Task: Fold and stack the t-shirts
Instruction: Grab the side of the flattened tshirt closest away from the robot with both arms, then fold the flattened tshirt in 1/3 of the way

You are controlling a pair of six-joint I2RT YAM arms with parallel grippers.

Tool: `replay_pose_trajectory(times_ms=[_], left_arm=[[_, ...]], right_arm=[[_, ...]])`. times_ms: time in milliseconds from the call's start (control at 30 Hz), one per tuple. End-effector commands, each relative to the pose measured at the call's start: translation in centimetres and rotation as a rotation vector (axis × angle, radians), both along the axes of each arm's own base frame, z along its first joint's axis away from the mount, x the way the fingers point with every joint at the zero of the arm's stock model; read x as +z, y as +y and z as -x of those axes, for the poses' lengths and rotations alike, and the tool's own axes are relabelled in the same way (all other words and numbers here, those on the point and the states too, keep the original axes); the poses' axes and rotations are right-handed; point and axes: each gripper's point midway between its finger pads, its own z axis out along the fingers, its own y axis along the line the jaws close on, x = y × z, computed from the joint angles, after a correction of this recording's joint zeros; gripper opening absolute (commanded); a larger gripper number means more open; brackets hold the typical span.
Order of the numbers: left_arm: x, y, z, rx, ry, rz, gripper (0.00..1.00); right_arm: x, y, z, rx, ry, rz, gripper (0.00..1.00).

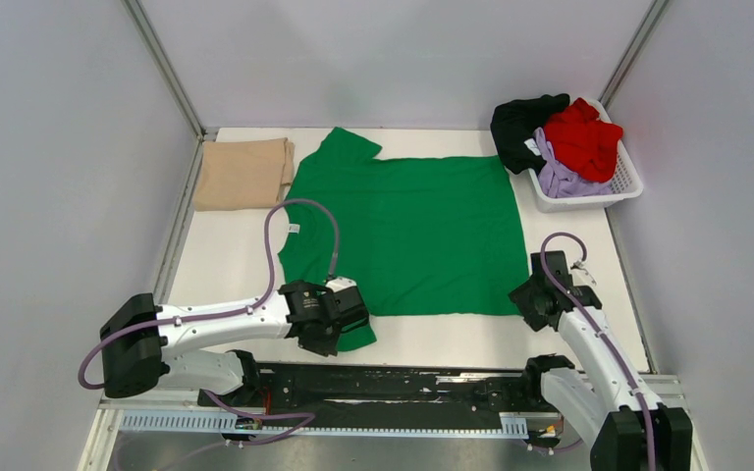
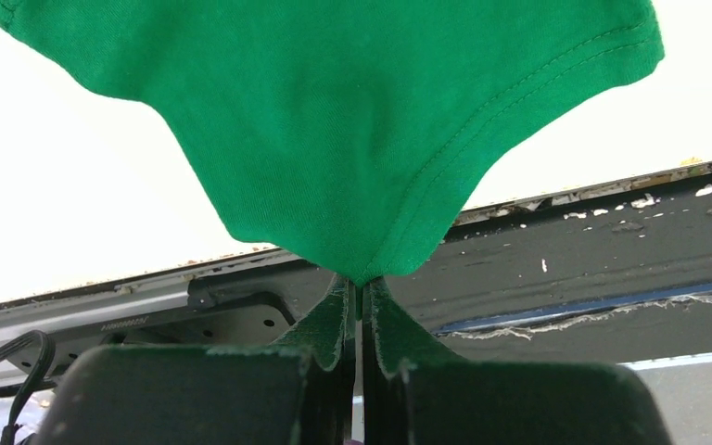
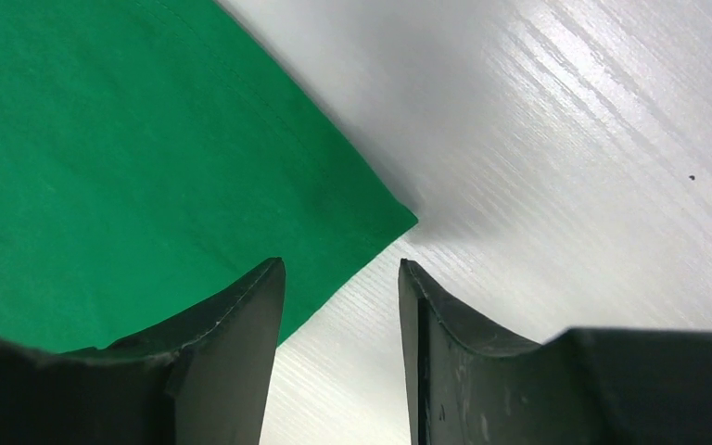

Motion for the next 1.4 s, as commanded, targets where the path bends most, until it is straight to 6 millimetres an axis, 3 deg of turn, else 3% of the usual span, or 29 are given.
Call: replay_pose_trajectory(times_ms=[0, 167, 533, 767, 967, 1367], left_arm=[[1.6, -1.0, -0.8, 0.005, -0.032, 0.047, 0.00], [1.9, -1.3, -0.9, 0.016, -0.032, 0.072, 0.00], [3.4, -2.4, -2.8, -0.041, -0.043, 0.119, 0.00], [4.0, -4.2, -3.8, -0.101, 0.010, 0.165, 0.00], [6.0, -5.8, -7.3, -0.060, 0.039, 0.300, 0.00], [9.0, -5.8, -17.7, 0.140, -0.023, 0.434, 0.00]], right_arm=[[-0.7, 0.0, -0.1, -0.026, 0.016, -0.012, 0.47], [-1.9, 0.1, -0.4, -0.020, 0.040, -0.009, 0.46], [-2.3, -0.6, -2.0, 0.002, 0.029, 0.048, 0.23], [-1.2, -0.1, -3.8, 0.081, 0.004, 0.047, 0.00], [0.6, 0.8, -5.7, 0.202, -0.024, 0.045, 0.00], [3.6, 1.1, -10.0, 0.285, -0.050, 0.072, 0.00]])
